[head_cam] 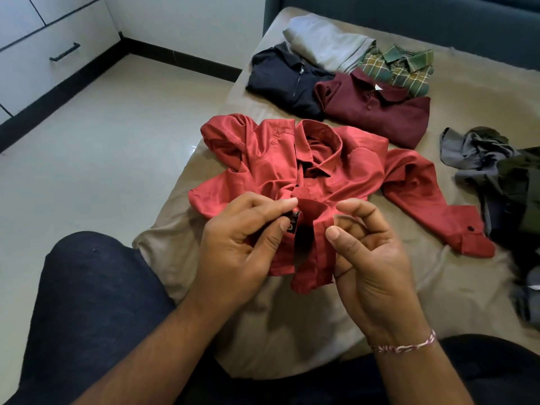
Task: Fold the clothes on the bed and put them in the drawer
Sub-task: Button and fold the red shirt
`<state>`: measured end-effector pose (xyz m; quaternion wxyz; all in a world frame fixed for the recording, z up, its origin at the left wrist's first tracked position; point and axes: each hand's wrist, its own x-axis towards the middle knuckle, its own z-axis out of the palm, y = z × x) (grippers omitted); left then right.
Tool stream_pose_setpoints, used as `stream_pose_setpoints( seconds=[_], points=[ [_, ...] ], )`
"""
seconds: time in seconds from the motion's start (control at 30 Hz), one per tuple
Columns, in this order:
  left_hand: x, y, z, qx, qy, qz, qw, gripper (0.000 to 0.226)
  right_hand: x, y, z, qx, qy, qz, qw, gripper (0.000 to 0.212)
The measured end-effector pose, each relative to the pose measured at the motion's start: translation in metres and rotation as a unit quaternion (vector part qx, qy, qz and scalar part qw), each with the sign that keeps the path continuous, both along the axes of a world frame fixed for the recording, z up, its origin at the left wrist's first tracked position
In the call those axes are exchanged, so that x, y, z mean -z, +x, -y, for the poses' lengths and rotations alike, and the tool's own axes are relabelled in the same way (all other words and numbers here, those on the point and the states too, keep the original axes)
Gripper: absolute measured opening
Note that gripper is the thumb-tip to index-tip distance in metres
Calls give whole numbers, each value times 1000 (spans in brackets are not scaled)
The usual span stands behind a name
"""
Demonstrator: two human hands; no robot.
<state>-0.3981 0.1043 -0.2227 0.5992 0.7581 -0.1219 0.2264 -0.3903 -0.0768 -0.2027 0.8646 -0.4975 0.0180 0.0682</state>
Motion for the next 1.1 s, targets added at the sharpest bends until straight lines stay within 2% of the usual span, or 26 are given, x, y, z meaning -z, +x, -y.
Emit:
stream_pose_setpoints(
  seconds=[0.37, 0.5, 0.6, 1.1],
  points=[
    [3, 0, 1, 17, 54, 26, 998, 17, -5, -10, -9, 76, -174, 103, 976, 39],
    [4, 0, 3, -21, 112, 41, 993, 16, -1, -11, -10, 159, -218, 134, 954, 37],
    [4, -2, 6, -37, 141, 54, 988, 16, 2, -13, -13, 151, -255, 164, 941, 37],
    [13, -1, 8, -36, 132, 48, 989, 18, 8, -11, -17, 127, -238, 121, 955, 38]
  ],
)
